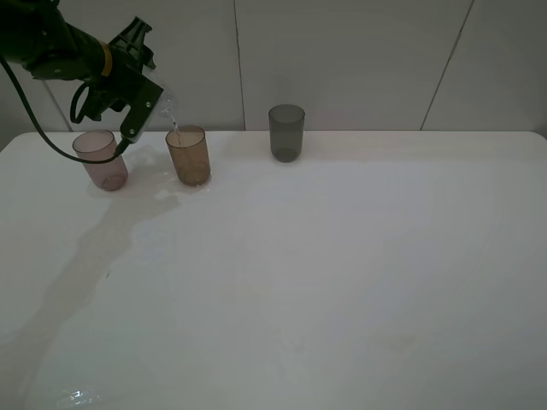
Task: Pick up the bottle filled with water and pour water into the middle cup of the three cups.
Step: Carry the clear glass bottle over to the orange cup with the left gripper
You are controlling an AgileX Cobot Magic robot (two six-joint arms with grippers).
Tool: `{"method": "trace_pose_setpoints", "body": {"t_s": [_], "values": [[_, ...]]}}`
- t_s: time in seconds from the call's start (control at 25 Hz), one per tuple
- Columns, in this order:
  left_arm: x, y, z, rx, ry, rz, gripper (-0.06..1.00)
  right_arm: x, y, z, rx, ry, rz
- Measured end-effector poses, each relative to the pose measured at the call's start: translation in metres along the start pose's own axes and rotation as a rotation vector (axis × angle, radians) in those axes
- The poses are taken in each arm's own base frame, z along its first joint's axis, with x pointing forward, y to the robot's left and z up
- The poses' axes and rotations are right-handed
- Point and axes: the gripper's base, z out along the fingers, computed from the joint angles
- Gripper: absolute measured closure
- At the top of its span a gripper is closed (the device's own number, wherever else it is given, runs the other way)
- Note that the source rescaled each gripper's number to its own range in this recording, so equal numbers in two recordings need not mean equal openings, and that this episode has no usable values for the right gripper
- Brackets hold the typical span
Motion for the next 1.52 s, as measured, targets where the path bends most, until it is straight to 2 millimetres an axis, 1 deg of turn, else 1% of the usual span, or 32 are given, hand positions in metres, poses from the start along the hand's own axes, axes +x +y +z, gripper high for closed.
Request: {"method": "trace_pose_setpoints", "body": {"t_s": [0.56,1.08,1.2,1.32,1.52], "values": [[0.0037,-0.0017,0.0000,-0.002,0.003,0.014,0.94,0.0000,0.0000,0.0000,0.000,0.000,0.000],[0.0029,-0.0004,0.0000,-0.016,-0.005,0.038,0.94,0.0000,0.0000,0.0000,0.000,0.000,0.000],[0.0046,0.0027,0.0004,-0.025,0.000,0.041,0.94,0.0000,0.0000,0.0000,0.000,0.000,0.000],[0.0068,0.0067,0.0030,-0.037,0.006,0.041,0.94,0.0000,0.0000,0.0000,0.000,0.000,0.000],[0.0035,0.0014,0.0096,-0.025,-0.005,0.041,0.94,0.0000,0.0000,0.0000,0.000,0.000,0.000]]}}
